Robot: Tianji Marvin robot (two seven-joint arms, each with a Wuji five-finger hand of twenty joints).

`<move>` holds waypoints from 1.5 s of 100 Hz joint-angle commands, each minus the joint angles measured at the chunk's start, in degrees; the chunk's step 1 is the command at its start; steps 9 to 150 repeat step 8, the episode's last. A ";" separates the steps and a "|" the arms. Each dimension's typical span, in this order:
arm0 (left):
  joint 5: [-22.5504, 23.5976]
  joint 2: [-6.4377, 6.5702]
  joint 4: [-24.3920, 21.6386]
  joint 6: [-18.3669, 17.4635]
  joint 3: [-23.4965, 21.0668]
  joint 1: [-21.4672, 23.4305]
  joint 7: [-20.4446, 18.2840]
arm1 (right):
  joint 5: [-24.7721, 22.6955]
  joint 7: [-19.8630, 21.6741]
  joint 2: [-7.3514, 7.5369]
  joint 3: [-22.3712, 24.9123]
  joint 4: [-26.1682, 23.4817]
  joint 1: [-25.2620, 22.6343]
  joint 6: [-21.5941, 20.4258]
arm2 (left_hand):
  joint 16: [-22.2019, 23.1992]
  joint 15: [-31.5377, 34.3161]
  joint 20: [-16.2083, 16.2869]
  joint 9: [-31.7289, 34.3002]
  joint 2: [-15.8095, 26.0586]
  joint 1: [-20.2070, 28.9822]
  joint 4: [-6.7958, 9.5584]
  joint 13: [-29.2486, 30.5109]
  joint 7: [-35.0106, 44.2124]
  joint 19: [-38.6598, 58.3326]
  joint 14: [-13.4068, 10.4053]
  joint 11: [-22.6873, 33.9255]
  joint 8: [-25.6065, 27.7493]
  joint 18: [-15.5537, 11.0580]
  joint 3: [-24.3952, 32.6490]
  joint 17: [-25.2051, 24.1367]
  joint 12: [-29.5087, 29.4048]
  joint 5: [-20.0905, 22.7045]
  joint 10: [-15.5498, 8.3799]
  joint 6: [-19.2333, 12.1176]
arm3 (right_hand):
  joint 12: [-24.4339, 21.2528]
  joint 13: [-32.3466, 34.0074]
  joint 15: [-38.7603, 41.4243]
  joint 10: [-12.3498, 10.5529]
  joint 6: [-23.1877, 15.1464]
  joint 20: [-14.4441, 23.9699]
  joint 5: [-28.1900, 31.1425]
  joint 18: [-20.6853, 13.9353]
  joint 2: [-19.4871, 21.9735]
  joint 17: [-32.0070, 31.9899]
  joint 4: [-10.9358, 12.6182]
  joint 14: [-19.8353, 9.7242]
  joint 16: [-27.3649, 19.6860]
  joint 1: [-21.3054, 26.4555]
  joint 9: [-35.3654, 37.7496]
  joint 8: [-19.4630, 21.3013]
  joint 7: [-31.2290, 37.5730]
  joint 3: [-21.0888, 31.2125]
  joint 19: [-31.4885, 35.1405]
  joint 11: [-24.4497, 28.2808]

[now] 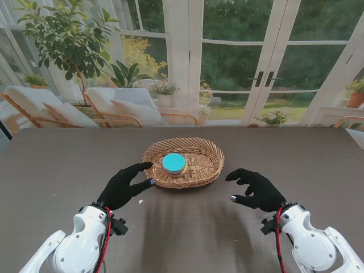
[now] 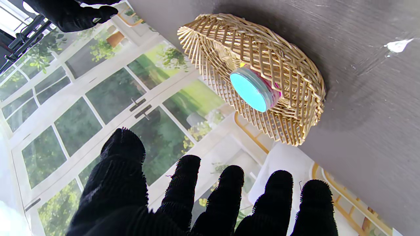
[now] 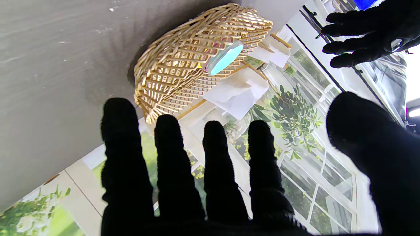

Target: Stack culture dishes into a storage basket

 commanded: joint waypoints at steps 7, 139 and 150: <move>-0.34 -0.22 -0.09 0.26 0.12 -0.18 -1.40 | 0.20 1.13 -0.18 0.09 -0.47 -0.77 0.42 | -0.65 -0.89 -0.17 -0.05 2.11 1.38 0.01 -1.38 -0.01 -1.90 -0.51 -0.67 -0.25 0.45 -1.18 -0.78 -0.32 0.08 -0.18 -0.12 | -0.84 0.65 -0.81 -0.52 0.22 -1.81 0.37 -1.80 0.45 -15.91 1.71 -1.26 -0.26 1.09 0.73 0.60 -0.58 -1.70 0.92 -0.84; -0.36 -0.22 -0.08 0.26 0.13 -0.20 -1.42 | 0.23 1.15 -0.19 0.09 -0.49 -0.78 0.45 | -0.66 -0.90 -0.17 -0.01 2.11 1.39 0.01 -1.42 -0.01 -1.90 -0.55 -0.65 -0.25 0.46 -1.18 -0.78 -0.31 0.08 -0.22 -0.09 | -0.84 0.59 -0.84 -0.51 0.23 -1.82 0.37 -1.79 0.44 -15.96 1.71 -1.16 -0.27 1.09 0.68 0.60 -0.58 -1.71 0.89 -0.86; -0.36 -0.22 -0.08 0.26 0.13 -0.20 -1.42 | 0.23 1.15 -0.19 0.09 -0.49 -0.78 0.45 | -0.66 -0.90 -0.17 -0.01 2.11 1.39 0.01 -1.42 -0.01 -1.90 -0.55 -0.65 -0.25 0.46 -1.18 -0.78 -0.31 0.08 -0.22 -0.09 | -0.84 0.59 -0.84 -0.51 0.23 -1.82 0.37 -1.79 0.44 -15.96 1.71 -1.16 -0.27 1.09 0.68 0.60 -0.58 -1.71 0.89 -0.86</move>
